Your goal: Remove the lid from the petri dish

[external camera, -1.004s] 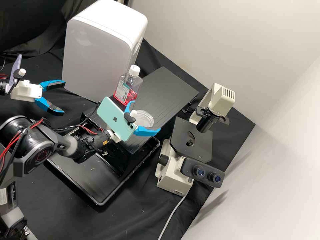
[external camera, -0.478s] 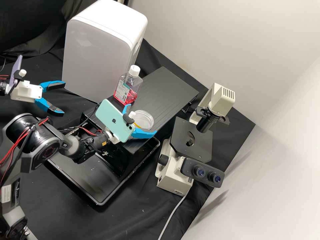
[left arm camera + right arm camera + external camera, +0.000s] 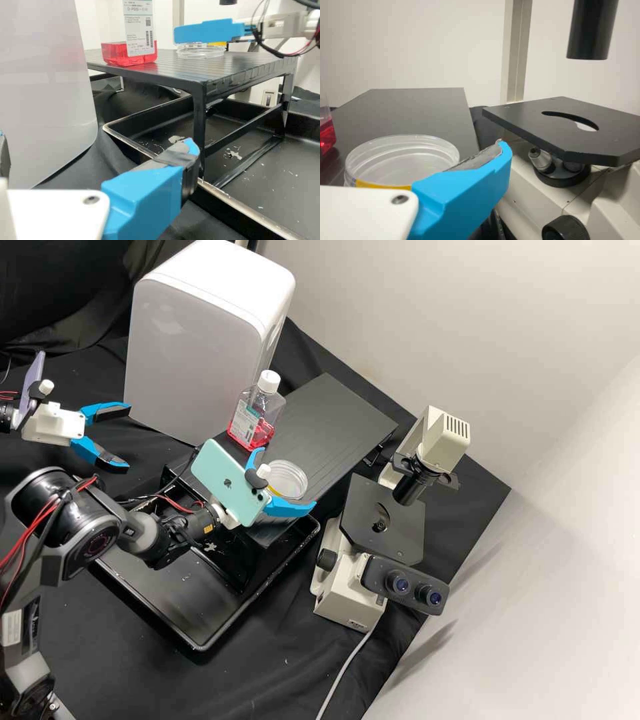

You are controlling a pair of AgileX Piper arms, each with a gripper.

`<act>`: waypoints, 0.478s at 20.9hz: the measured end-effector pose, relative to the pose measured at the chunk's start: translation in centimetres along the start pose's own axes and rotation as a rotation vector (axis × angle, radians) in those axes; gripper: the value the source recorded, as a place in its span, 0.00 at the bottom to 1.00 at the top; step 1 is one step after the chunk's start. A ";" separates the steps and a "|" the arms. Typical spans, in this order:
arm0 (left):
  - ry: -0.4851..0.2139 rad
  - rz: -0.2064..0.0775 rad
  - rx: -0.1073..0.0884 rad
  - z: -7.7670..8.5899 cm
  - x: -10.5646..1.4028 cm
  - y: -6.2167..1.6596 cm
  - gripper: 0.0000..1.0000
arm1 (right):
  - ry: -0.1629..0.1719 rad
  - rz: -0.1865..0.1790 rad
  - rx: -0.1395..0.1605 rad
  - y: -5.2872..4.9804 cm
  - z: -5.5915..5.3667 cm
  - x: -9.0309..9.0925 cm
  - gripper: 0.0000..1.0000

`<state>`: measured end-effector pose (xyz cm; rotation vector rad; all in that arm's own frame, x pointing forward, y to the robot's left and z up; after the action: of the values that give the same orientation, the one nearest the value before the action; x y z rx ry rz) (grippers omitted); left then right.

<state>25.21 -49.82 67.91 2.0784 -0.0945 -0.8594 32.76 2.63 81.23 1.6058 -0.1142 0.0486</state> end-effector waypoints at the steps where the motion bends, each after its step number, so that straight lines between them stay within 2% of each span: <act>1: 0.000 0.000 0.000 0.0 0.0 0.00 1.00 | 0.004 0.009 0.000 0.2 0.0 -0.1 0.00; 10: 0.000 0.000 0.000 0.0 0.0 0.00 1.00 | 0.008 0.013 0.001 0.3 -0.1 -0.2 0.00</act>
<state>25.21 -49.82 67.91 2.0784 -0.0945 -0.8594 32.51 2.77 81.55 1.6055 -0.1187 0.0653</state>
